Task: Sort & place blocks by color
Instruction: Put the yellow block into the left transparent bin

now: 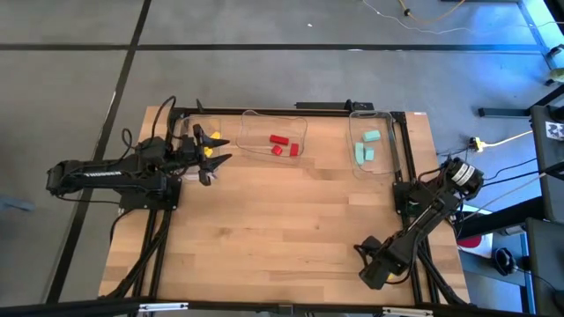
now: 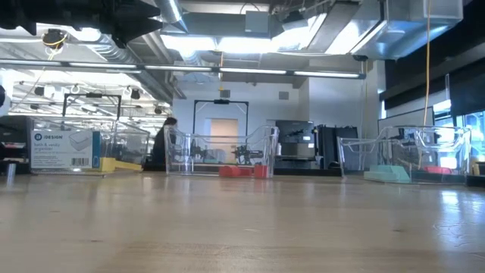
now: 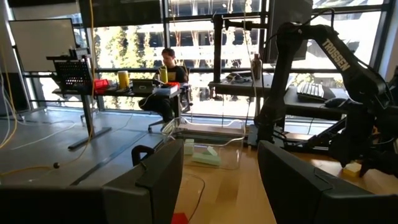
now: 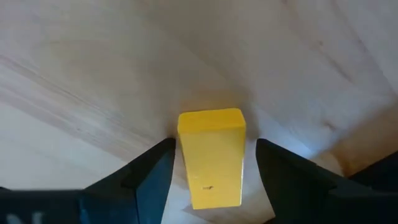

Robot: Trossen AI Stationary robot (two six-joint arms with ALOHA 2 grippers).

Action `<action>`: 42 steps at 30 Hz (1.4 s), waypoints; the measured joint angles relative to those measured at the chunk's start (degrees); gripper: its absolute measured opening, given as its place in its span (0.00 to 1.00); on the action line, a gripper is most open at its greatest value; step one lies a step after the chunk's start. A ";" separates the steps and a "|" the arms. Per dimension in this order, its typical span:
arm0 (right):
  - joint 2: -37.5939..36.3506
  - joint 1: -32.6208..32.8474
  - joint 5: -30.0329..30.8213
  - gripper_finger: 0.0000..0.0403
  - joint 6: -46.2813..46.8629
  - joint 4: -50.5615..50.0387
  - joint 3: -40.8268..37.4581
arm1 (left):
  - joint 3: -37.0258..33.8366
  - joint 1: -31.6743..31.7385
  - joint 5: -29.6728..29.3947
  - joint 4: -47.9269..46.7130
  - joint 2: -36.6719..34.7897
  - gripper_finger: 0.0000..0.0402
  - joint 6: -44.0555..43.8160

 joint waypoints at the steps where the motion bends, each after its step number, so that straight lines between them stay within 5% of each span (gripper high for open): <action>1: 0.00 0.00 0.00 0.57 -0.07 0.00 0.00 | 0.00 0.00 0.00 0.00 0.00 0.49 0.00; 8: 0.07 -1.00 1.31 0.31 -9.82 0.66 -0.02 | 0.00 -0.01 0.00 0.00 0.00 0.49 -0.04; 17: -0.25 -13.20 11.74 0.31 -45.54 2.29 -0.05 | 0.00 -0.01 -0.15 -0.02 0.04 0.49 -0.13; 25: -5.37 -29.93 28.76 0.31 -83.89 23.61 -0.43 | 0.00 -0.01 -0.22 -0.24 0.07 0.49 -0.46; 32: -7.39 -45.46 19.38 0.31 -108.78 51.94 -0.35 | 0.00 -0.01 -0.22 -0.51 0.04 0.49 -1.95; 42: -7.08 -61.23 0.47 0.31 -105.91 77.21 -0.35 | 0.00 -0.03 0.04 -0.83 2.61 0.49 -2.35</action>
